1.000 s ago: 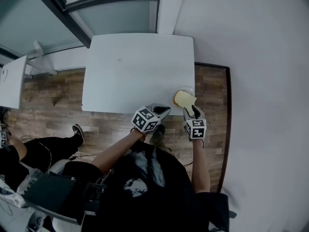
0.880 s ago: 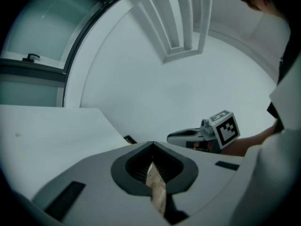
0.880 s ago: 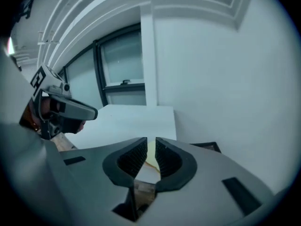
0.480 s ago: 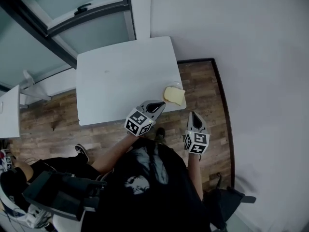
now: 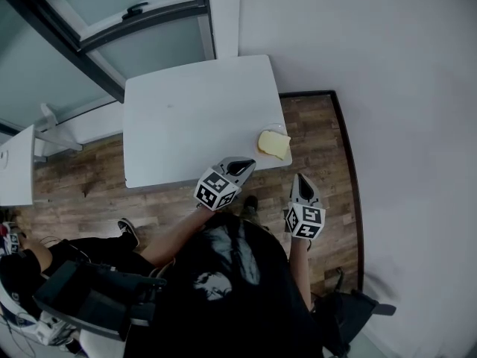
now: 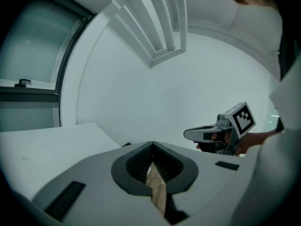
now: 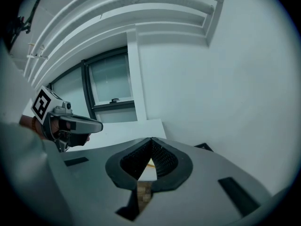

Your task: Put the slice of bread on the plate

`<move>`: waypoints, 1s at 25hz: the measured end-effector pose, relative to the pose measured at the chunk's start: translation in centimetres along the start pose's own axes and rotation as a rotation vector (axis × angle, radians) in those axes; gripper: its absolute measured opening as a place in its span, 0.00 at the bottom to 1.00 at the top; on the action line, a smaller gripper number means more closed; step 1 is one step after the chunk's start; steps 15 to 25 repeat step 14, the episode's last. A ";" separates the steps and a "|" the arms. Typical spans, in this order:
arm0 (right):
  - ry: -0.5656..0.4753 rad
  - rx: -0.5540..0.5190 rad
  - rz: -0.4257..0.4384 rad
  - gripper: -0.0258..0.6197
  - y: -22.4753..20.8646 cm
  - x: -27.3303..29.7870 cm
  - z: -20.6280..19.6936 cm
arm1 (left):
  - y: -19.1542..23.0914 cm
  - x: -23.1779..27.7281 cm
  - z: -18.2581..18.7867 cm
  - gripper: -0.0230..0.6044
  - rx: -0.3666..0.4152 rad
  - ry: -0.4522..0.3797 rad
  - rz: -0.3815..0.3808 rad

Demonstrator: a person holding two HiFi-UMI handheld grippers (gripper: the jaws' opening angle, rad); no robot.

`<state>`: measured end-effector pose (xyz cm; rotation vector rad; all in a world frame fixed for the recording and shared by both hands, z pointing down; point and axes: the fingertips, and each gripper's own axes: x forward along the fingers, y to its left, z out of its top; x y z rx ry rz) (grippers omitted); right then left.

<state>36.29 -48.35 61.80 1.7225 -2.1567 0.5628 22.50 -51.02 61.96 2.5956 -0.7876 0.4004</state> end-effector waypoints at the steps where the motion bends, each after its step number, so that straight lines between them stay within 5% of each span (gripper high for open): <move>1: -0.002 0.000 0.005 0.05 0.1 0.0 0.1 | 0.0 -0.1 0.1 0.04 0.000 -0.001 0.001; 25: -0.011 -0.001 0.034 0.05 0.7 -0.4 0.3 | -0.4 -0.4 0.1 0.04 -0.003 -0.010 -0.004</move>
